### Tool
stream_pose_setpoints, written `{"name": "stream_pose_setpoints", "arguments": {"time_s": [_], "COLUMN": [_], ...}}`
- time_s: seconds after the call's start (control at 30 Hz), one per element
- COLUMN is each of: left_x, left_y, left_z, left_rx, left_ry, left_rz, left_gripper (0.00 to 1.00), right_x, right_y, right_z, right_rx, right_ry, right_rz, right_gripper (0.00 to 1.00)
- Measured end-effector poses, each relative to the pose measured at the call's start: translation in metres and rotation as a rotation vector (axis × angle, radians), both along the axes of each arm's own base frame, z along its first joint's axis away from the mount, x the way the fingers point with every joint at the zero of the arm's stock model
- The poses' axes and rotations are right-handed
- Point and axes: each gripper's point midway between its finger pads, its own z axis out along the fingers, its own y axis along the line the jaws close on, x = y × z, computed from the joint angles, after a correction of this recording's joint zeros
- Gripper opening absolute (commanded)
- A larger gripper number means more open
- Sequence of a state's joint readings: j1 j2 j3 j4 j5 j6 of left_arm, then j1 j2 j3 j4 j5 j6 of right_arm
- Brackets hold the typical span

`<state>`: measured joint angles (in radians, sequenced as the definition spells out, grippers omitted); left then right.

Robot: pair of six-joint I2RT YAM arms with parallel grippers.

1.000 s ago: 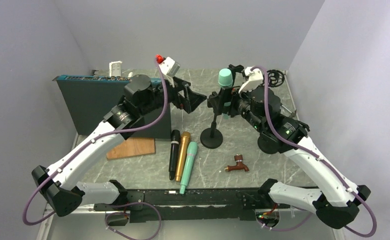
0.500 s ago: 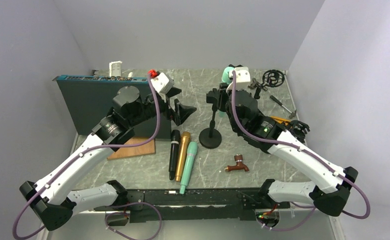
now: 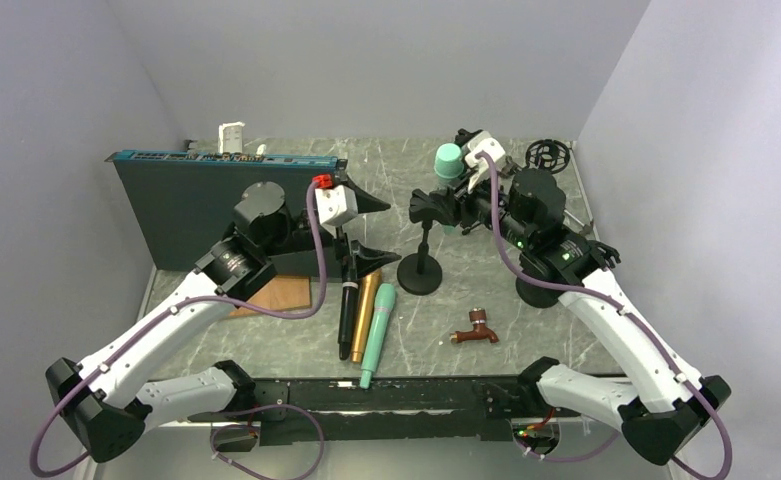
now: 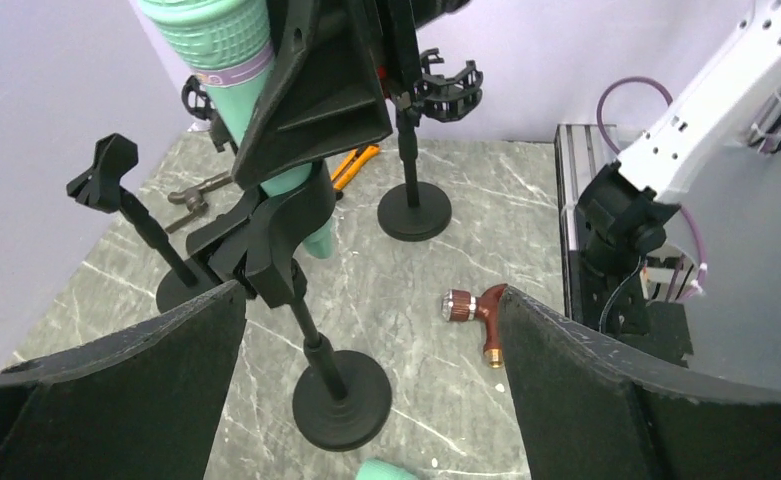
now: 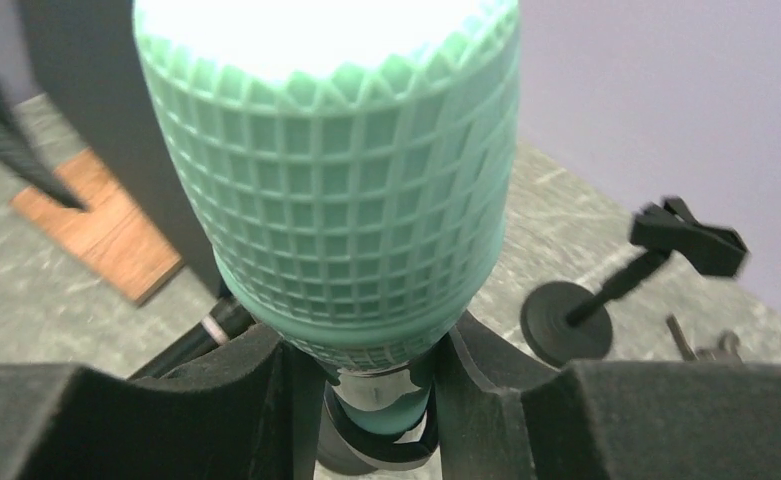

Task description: Remove the microphone from the stand

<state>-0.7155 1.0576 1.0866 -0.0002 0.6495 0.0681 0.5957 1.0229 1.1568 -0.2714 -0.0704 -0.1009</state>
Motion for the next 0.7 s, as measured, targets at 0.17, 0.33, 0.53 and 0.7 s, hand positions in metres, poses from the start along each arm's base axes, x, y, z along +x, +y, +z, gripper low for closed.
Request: {"name": "stream_pose_setpoints", "arguments": {"time_s": [0.17,0.33,0.53,0.7], "left_x": [0.007,0.05,0.083,0.081], "left_y": [-0.01,-0.02,-0.022,-0.027], "left_z": [-0.018,-0.024,-0.04,-0.05], "left_rx": [0.063,0.124,0.16,0.164], "left_ry": [-0.011,0.017,0.05,0.082], "left_rz": [-0.08,-0.102,-0.069,-0.111], "left_gripper": [0.99,0.98,0.99,0.98], "right_x": [-0.009,-0.012,-0.017,-0.018], "right_y": [0.02,0.029,0.028,0.027], "right_z": [0.001,-0.007,-0.008,-0.009], "right_rx": [-0.024,-0.029,-0.026,-0.027], "right_ry": [0.005,0.028,0.04,0.045], "right_rz": [0.21,0.31,0.339,0.34], "right_gripper": [0.0,0.0,0.0,0.0]}}
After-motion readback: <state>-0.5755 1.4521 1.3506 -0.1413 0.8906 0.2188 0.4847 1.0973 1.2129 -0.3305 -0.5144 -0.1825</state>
